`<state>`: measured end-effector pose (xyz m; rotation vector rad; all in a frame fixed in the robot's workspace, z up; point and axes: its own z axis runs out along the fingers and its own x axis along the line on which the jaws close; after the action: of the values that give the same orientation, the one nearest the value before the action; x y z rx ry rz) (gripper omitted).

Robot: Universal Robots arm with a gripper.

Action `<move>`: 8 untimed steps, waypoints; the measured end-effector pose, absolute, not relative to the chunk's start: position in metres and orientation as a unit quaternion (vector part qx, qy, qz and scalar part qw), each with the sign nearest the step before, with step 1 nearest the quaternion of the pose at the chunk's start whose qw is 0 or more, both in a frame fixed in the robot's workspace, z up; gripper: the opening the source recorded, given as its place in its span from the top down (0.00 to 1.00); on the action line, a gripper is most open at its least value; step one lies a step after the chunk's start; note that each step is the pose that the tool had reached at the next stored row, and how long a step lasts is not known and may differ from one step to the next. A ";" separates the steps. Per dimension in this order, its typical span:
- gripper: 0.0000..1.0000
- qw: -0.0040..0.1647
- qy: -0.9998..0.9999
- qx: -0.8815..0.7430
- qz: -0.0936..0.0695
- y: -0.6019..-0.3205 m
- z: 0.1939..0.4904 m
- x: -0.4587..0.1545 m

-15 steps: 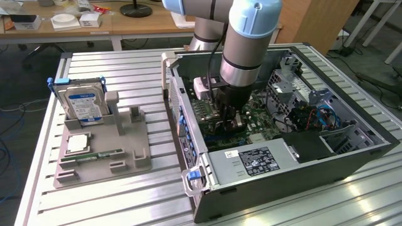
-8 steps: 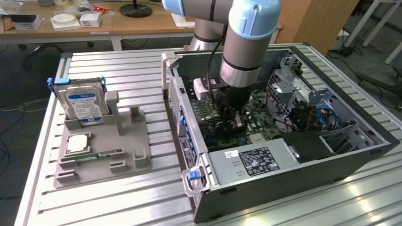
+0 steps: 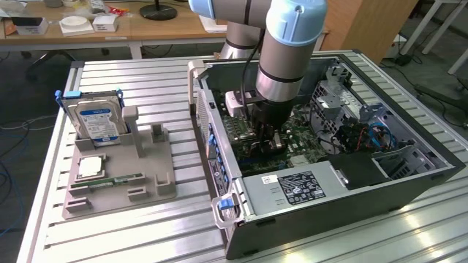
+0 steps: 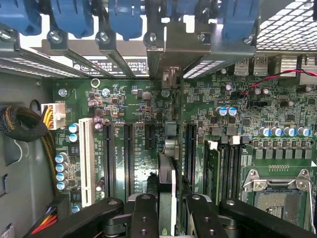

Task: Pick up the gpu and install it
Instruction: 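Insert the gpu into the slot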

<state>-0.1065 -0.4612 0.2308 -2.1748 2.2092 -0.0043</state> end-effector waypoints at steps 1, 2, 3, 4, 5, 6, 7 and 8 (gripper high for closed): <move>0.73 0.021 0.712 -0.701 -0.001 -0.461 0.231 -0.107; 0.73 0.021 0.712 -0.701 -0.001 -0.461 0.231 -0.107; 0.73 0.021 0.712 -0.701 -0.001 -0.461 0.231 -0.107; 0.73 0.021 0.712 -0.701 -0.002 -0.461 0.231 -0.106; 0.73 0.021 0.712 -0.701 -0.001 -0.461 0.231 -0.106; 0.73 0.021 0.713 -0.701 -0.001 -0.461 0.231 -0.107; 0.73 0.021 0.713 -0.701 -0.001 -0.461 0.231 -0.106; 0.73 0.021 0.713 -0.701 -0.001 -0.461 0.232 -0.107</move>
<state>-0.1065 -0.4612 0.2317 -2.1742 2.2088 -0.0043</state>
